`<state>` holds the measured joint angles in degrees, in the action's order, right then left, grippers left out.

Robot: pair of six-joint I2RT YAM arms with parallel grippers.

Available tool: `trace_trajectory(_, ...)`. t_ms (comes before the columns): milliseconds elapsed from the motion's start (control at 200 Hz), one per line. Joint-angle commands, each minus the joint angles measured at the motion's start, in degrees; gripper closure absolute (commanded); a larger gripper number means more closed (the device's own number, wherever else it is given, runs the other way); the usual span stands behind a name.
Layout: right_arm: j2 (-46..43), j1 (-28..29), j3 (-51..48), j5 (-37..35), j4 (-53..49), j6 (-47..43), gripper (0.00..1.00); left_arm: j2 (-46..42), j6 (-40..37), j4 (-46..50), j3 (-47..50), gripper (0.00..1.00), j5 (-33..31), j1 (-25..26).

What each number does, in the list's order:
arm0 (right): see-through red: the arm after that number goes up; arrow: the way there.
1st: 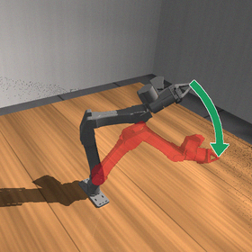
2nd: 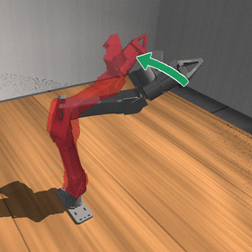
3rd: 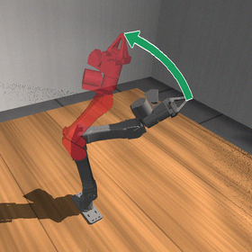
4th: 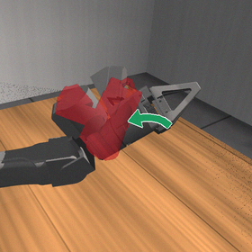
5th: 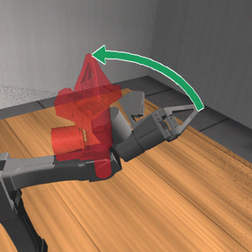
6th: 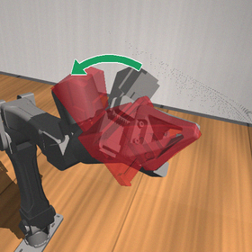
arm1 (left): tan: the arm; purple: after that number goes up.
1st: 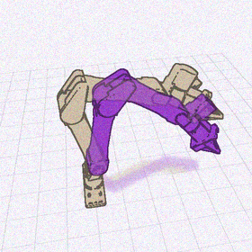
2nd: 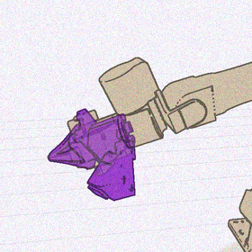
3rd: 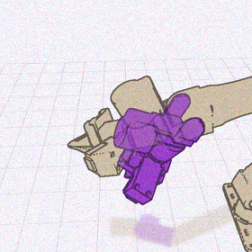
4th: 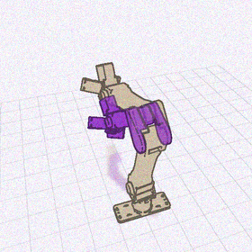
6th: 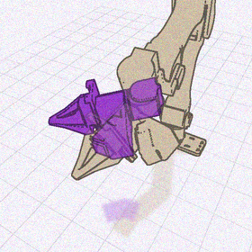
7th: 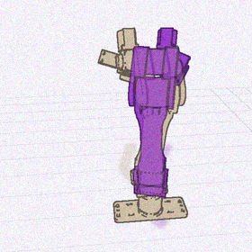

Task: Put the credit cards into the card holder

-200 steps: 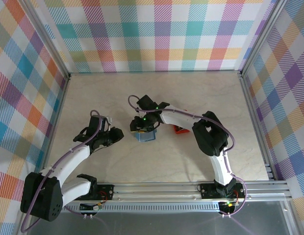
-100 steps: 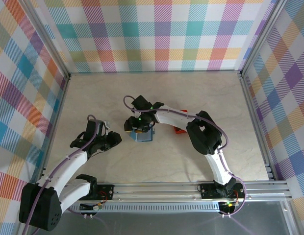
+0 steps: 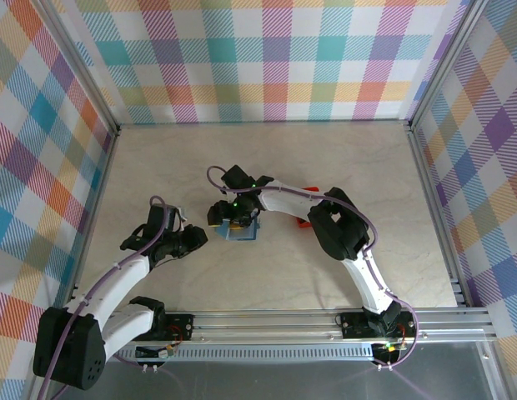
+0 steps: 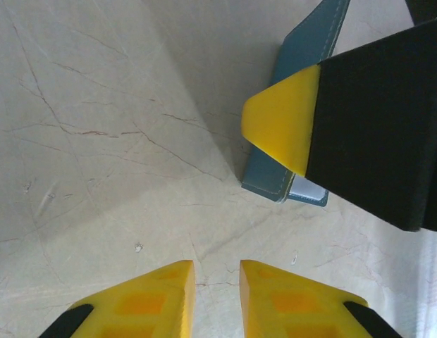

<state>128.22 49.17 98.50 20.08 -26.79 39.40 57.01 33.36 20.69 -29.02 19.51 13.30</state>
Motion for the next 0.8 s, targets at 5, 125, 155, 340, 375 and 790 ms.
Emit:
trace_trajectory(5, -0.01, 0.23, 1.43, 0.59, 0.03, -1.59, 0.28, 0.68, -0.54, -0.21, 0.46, 0.76, 0.71, -0.82)
trace_trajectory(125, -1.94, 0.29, 2.10, -1.18, -2.21, -2.80, 0.28, 1.04, -0.84, 0.05, -0.11, 0.76, 0.47, -0.82)
trace_trajectory(155, -2.37, 0.25, 2.22, -1.54, -2.84, -3.02, 0.29, 1.04, -0.93, 0.22, -0.25, 0.76, 0.36, -0.82)
trace_trajectory(340, -4.69, 0.23, 2.24, -2.10, -4.11, -4.11, 0.32, 1.05, -1.13, 0.85, -0.32, 0.76, -0.26, -0.91)
trace_trajectory(375, -4.82, 0.23, 2.22, -1.89, -3.94, -4.16, 0.32, 1.15, -1.12, 0.77, -0.25, 0.76, -0.22, -0.91)
trace_trajectory(790, -5.29, 0.40, 4.77, -1.00, -4.75, -4.50, 0.35, 1.63, -1.81, 2.01, -1.22, 0.76, -0.50, -1.51)
